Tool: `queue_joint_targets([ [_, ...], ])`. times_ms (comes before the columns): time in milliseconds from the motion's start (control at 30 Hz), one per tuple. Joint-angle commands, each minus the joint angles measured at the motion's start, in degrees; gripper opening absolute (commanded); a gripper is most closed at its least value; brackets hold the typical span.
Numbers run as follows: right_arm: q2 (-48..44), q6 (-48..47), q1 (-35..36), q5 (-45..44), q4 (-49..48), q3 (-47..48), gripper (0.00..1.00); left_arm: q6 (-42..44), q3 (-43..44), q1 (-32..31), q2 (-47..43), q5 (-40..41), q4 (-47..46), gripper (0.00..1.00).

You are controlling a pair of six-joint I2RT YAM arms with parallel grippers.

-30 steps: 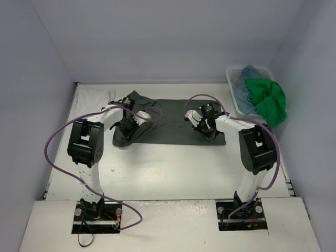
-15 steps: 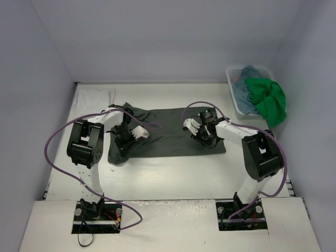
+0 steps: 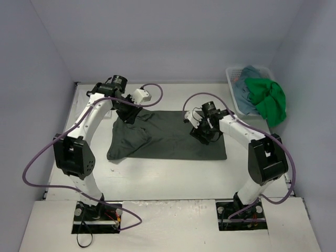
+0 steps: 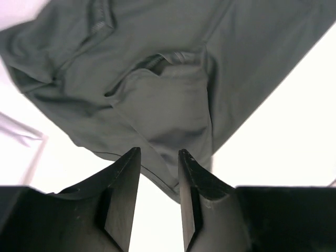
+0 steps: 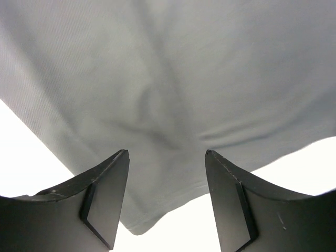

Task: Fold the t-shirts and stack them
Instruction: Fold the tshirt

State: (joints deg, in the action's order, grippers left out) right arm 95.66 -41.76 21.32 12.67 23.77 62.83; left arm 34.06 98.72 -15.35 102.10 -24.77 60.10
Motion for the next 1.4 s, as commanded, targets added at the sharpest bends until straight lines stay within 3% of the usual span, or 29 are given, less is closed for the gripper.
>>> queue_joint_targets([
  [0, -2.2, 1.1, -2.5, 2.4, -0.1, 6.2, 0.57, -3.0, 1.1, 0.4, -2.5, 0.4, -4.0, 0.3],
  [200, 2.0, 1.9, -5.7, 3.9, -2.0, 10.4, 0.58, -3.7, 5.4, 0.4, 2.8, 2.3, -2.0, 0.31],
  [400, 10.0, 2.0, -8.7, -4.1, -9.8, 14.5, 0.58, -4.9, 5.8, 0.5, 6.4, 4.7, -7.9, 0.31],
  [633, 18.2, 1.0, -13.1, -1.9, -10.2, 21.7, 0.58, -5.8, 8.5, 0.4, 10.4, 6.2, -9.6, 0.31],
  [1367, 28.4, 0.4, -19.0, 2.6, -9.3, 32.6, 0.58, -4.4, 9.2, 0.5, 13.6, 9.1, -12.0, 0.31],
])
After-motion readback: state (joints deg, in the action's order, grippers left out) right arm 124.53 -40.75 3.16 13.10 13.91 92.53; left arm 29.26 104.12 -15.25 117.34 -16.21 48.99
